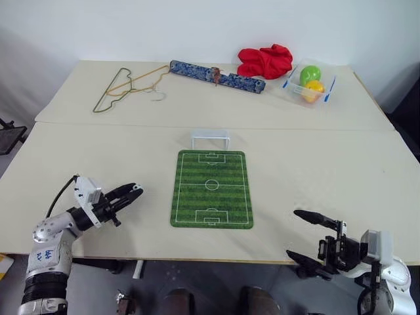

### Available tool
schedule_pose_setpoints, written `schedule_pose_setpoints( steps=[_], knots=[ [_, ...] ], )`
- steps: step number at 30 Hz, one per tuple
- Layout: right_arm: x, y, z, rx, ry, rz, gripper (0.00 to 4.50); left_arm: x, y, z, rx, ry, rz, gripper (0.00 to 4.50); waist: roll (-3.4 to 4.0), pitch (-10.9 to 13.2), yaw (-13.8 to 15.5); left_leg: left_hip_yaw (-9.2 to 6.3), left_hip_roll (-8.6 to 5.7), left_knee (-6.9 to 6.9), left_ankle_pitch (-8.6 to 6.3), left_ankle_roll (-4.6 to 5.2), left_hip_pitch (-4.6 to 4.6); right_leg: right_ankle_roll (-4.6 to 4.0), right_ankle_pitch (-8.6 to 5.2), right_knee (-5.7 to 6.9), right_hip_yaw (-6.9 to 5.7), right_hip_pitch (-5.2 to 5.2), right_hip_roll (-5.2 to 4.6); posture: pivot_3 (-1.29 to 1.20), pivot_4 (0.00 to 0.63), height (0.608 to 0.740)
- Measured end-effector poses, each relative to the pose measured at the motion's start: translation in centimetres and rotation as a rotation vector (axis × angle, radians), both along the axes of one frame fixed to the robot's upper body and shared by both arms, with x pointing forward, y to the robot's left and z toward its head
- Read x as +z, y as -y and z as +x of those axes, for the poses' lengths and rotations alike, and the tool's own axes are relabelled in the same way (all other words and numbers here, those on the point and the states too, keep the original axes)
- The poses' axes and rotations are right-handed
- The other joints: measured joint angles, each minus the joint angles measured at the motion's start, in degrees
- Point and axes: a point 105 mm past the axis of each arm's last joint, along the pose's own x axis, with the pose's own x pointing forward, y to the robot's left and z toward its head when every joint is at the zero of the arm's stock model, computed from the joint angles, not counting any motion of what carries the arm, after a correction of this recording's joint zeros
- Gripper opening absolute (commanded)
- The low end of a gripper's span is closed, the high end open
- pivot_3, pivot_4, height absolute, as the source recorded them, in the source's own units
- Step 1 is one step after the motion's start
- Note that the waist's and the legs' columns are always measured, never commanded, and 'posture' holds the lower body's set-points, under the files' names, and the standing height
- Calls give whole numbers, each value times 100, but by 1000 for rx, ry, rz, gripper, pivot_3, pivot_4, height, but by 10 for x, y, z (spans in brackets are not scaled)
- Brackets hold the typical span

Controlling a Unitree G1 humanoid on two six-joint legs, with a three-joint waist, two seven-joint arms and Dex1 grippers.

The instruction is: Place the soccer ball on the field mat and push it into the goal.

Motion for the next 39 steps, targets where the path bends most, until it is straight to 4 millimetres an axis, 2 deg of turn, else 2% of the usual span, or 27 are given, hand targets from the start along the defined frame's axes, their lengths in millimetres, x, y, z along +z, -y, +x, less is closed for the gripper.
schedule_pose_setpoints(
  steps=[2,6,9,14,17,26,36,38,39],
  knots=[
    [4,1,-3,-2,21,2,4500,15,21,2,-108,21,28,859,0,0,21,-6,-2,0,0,0,-1,0,0,0,-4,3,0,0,150,740],
    [6,5,-6,-3,38,-66,4500,39,85,0,-404,72,170,859,1,-1,9,-4,-7,2,0,1,1,1,1,-5,-3,8,-2,0,150,740],
    [5,13,-6,-28,21,-104,4500,28,117,-4,-525,56,250,859,8,-4,-36,2,-3,-3,0,0,1,1,0,-7,-1,4,3,0,150,740],
    [6,34,-7,-81,-3,-214,4500,-12,162,-22,-696,-8,357,859,10,-1,2,4,-2,1,0,2,-1,3,2,-13,2,6,4,0,150,740],
    [7,38,-10,-86,-13,-263,4500,-27,164,-24,-715,-17,418,859,9,-1,7,3,2,1,1,1,-1,3,1,-13,0,5,6,0,150,740],
    [4,38,-12,-101,-61,-264,4500,-29,163,-16,-679,34,414,859,10,-2,12,0,-2,5,1,3,3,5,3,-13,0,14,2,0,150,740],
    [14,26,-13,-107,-52,-258,4500,-29,163,-14,-663,67,425,859,11,-2,15,-2,-2,5,1,4,3,5,3,-13,-1,15,2,0,150,740],
    [14,26,-12,-108,-55,-256,4500,-29,163,-14,-662,63,423,1605,11,-2,15,-2,-2,5,1,3,3,5,3,-13,-1,15,2,0,150,740],
    [14,26,-12,-110,-55,-255,4500,-30,162,-13,-660,55,425,1817,11,-2,14,-2,-2,5,1,4,3,5,3,-13,-2,15,2,0,150,740]
  ],
)
